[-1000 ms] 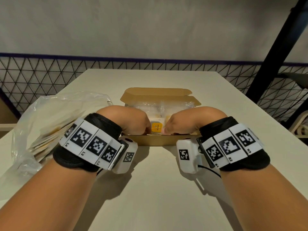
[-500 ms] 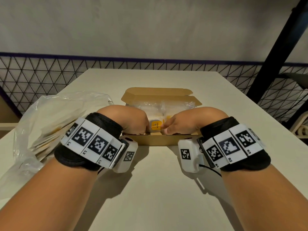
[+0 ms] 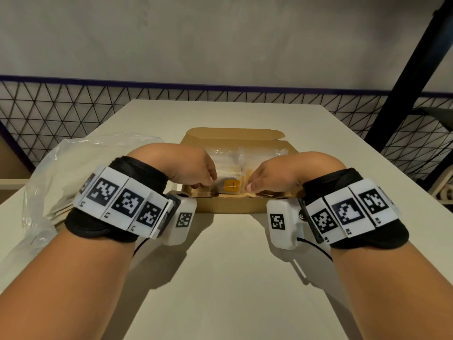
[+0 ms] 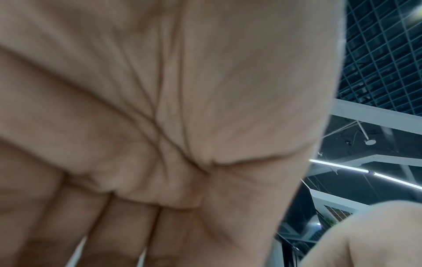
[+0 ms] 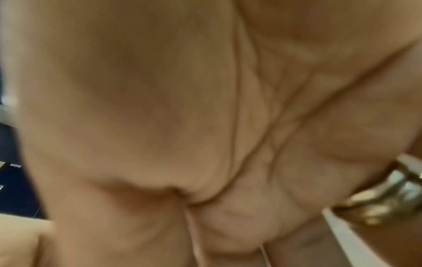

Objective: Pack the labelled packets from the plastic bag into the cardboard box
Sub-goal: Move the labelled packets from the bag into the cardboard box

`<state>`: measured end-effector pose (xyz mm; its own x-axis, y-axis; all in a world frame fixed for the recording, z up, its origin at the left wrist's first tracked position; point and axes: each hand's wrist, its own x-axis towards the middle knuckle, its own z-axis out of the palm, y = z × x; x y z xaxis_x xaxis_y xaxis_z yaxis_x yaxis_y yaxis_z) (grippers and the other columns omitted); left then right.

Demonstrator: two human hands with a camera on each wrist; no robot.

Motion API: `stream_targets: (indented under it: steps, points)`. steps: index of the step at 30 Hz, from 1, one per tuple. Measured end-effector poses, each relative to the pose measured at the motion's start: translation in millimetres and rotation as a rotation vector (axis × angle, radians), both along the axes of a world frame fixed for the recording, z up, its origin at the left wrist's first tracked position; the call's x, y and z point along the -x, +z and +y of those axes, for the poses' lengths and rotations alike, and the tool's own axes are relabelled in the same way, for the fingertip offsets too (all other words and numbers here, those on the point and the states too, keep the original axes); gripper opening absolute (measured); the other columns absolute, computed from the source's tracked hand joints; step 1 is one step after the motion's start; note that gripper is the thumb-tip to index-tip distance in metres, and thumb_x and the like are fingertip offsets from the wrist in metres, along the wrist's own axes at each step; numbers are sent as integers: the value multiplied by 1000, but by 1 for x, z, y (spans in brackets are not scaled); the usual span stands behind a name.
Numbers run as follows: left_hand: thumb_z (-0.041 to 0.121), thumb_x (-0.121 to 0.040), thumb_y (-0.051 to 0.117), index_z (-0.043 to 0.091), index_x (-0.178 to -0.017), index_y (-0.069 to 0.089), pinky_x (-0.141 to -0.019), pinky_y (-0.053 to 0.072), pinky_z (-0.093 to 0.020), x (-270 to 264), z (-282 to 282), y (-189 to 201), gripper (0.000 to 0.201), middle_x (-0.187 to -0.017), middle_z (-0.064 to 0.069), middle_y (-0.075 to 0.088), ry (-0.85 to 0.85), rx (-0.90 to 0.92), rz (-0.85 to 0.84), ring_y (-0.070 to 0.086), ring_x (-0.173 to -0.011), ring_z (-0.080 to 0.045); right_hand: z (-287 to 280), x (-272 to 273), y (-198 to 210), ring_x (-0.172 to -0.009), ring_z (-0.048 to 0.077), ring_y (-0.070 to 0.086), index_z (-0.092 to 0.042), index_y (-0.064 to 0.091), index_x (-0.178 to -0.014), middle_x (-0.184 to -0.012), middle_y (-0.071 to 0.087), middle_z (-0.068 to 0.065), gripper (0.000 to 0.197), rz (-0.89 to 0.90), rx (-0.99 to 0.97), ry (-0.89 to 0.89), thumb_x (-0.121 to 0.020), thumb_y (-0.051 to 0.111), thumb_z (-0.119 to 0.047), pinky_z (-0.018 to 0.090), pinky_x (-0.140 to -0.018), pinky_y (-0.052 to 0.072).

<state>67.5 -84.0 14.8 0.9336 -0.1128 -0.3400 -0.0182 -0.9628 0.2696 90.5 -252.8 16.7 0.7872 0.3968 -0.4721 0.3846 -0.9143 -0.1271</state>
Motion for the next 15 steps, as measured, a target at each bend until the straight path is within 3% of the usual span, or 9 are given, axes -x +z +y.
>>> stream_targets:
  steps: [6, 10, 12, 15]
  points:
    - [23, -94, 51, 23, -102, 64, -81, 47, -25, 4, 21, 14, 15, -91, 7, 66, 120, 99, -63, 62, -84, -8, -1, 0, 3, -103, 18, 51, -25, 60, -122, -114, 58, -2, 37, -12, -50, 19, -95, 42, -43, 30, -90, 38]
    - [23, -93, 54, 18, -100, 65, -69, 46, -22, 4, 49, 18, 15, -87, 3, 66, 302, 33, -96, 61, -80, -11, -2, 1, 4, -105, 20, 53, -21, 62, -118, -116, 60, 1, 35, -34, -56, 37, -94, 43, -40, 31, -89, 40]
    - [24, -92, 54, 15, -108, 64, -71, 47, -24, 5, 59, 17, 20, -95, -2, 66, 364, -53, -70, 61, -88, -17, -2, 2, 4, -104, 21, 54, -21, 62, -117, -115, 60, 3, 34, -35, -73, 30, -94, 44, -38, 32, -88, 40]
    - [30, -93, 52, 14, -128, 54, -90, 41, -30, 3, 66, 10, 39, -126, -7, 56, 351, -303, 38, 52, -115, -25, -1, 3, 4, -109, 20, 51, -25, 60, -120, -123, 57, 0, 31, -25, -111, 37, -95, 44, -35, 33, -94, 40]
